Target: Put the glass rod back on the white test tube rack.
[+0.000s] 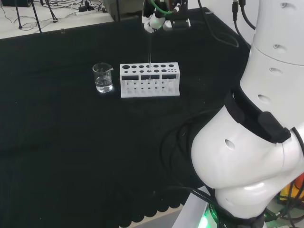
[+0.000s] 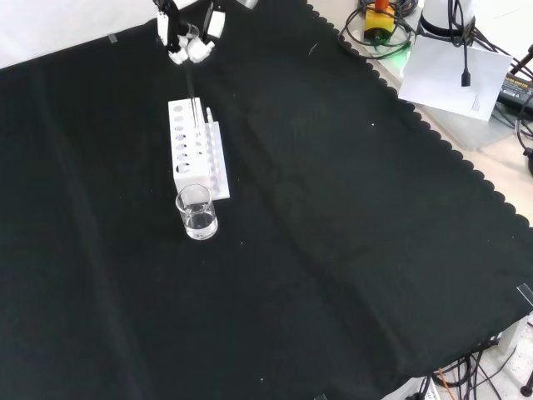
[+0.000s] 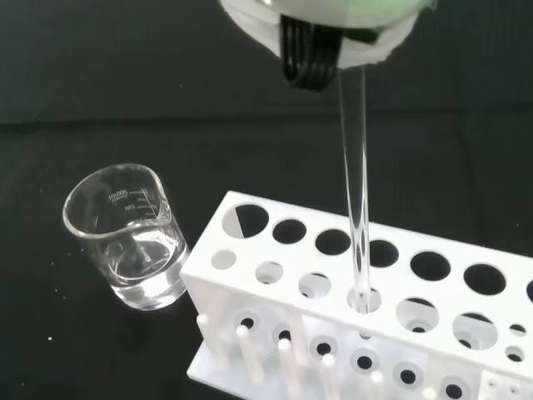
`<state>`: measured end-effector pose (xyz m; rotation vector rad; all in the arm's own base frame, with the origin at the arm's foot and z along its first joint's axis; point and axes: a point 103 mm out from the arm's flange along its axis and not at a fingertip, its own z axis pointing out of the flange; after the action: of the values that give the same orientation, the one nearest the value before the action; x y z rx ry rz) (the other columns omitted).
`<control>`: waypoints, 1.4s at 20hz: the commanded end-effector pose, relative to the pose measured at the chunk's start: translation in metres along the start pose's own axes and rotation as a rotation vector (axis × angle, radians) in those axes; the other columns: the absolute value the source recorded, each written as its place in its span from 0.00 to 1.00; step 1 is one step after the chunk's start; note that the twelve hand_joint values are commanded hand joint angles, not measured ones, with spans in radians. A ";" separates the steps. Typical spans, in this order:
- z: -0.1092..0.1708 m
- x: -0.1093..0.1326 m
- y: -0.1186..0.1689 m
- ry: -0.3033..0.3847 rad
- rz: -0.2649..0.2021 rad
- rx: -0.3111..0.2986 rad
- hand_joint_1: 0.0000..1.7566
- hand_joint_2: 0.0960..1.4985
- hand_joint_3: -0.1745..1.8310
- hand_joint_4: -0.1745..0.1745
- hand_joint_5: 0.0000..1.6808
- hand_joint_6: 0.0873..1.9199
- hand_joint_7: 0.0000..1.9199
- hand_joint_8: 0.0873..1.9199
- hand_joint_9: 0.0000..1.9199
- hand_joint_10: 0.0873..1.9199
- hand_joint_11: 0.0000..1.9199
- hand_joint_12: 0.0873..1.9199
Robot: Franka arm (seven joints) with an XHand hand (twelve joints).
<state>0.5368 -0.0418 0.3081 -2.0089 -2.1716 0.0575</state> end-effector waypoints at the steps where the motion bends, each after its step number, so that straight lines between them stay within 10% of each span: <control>1: 0.014 0.003 0.008 0.006 -0.007 0.015 0.75 0.46 0.38 0.00 0.68 0.26 0.63 0.52 0.86 0.42 0.86 0.38; 28: 0.041 -0.002 0.025 0.015 0.008 0.093 0.75 0.46 0.38 0.00 0.68 0.27 0.63 0.51 0.87 0.41 0.86 0.38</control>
<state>0.5545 -0.0366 0.2624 -1.9604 -2.1259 0.1308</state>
